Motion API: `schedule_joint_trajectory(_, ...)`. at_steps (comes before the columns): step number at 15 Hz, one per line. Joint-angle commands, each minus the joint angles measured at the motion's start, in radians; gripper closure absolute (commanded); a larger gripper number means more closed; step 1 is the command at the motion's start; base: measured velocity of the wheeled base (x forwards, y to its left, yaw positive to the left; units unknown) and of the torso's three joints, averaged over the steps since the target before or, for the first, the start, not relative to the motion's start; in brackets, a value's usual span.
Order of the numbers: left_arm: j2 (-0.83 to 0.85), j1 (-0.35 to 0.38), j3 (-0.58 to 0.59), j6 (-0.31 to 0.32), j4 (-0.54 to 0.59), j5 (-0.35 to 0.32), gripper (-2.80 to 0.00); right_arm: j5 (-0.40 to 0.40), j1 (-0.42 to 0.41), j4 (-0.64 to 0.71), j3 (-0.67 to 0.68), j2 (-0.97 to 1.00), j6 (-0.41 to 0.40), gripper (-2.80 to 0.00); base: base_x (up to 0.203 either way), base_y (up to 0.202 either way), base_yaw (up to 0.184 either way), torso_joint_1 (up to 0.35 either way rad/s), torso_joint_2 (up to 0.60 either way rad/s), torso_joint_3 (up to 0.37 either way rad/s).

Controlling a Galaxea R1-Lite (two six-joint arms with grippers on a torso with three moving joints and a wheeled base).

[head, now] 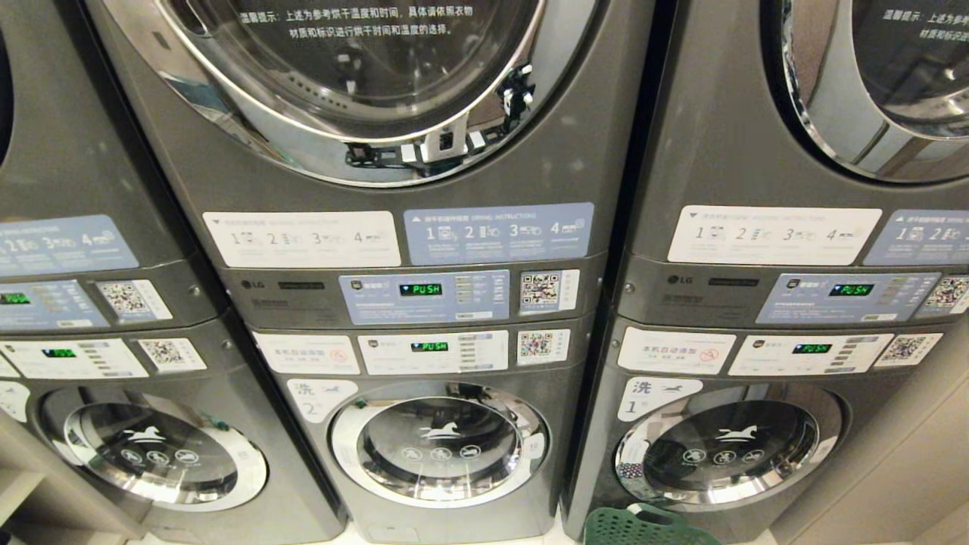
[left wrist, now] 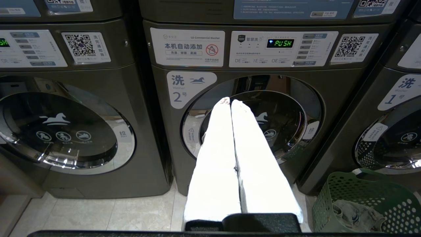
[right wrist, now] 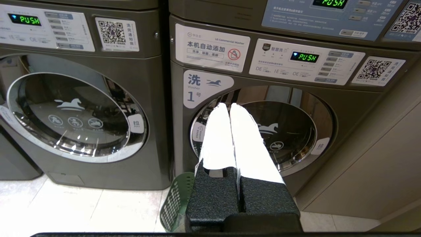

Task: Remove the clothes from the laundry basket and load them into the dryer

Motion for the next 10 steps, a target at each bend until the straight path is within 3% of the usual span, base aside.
schedule_joint_trajectory(1,0.001,0.0,0.002,0.0,0.0,0.0,0.0,0.0,0.0,0.0,0.0,0.0,-0.001,0.0,0.0,0.0,0.0,0.063,-0.14,-0.068)
schedule_joint_trajectory(6,0.002,0.0,0.002,0.0,0.0,0.002,0.0,0.002,0.0,0.0,0.0,0.002,-0.002,0.0,0.0,0.0,0.0,0.009,-0.02,-0.009)
schedule_joint_trajectory(10,0.002,0.0,0.002,0.0,0.0,0.0,0.0,0.002,0.0,0.0,0.0,0.0,-0.002,0.0,0.0,0.0,0.0,0.002,0.0,-0.143)
